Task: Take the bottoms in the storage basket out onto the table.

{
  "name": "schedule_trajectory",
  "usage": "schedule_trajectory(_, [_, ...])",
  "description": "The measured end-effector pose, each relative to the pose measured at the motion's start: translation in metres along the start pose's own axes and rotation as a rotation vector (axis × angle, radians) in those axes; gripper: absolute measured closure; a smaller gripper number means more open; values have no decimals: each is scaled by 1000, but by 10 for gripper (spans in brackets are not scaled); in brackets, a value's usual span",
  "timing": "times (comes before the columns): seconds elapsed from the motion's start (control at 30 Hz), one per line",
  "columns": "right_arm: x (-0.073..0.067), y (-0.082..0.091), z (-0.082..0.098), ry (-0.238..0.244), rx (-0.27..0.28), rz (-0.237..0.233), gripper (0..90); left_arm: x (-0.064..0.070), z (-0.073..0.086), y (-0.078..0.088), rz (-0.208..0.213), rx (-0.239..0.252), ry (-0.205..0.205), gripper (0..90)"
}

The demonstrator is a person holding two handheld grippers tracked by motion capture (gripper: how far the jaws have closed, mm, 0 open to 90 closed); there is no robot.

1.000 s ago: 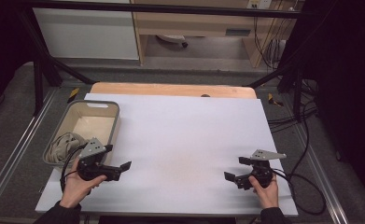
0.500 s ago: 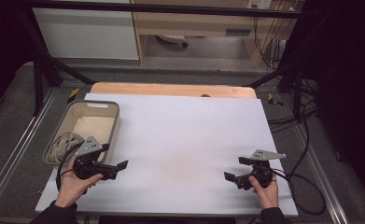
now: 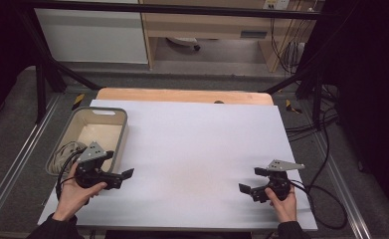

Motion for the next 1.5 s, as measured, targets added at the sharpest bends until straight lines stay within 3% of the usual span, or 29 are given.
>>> schedule_trajectory(0.8, [0, -1, 0, 6, -1, -1, 5, -18, -16, 23, -53, 2, -19, 41])
schedule_trajectory(1.5, [0, -2, 1, 6, -6, 2, 5, -46, -29, 48, -141, -2, -17, 15])
Point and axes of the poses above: each handheld gripper's, and its own axes: y roughly backward along the jaws, z roughly out of its underside, x roughly to its right, the point moved 5 cm from there along -y, roughly forward along the jaws, and after that the axes turned 9 degrees about y, right-handed, at the moved point
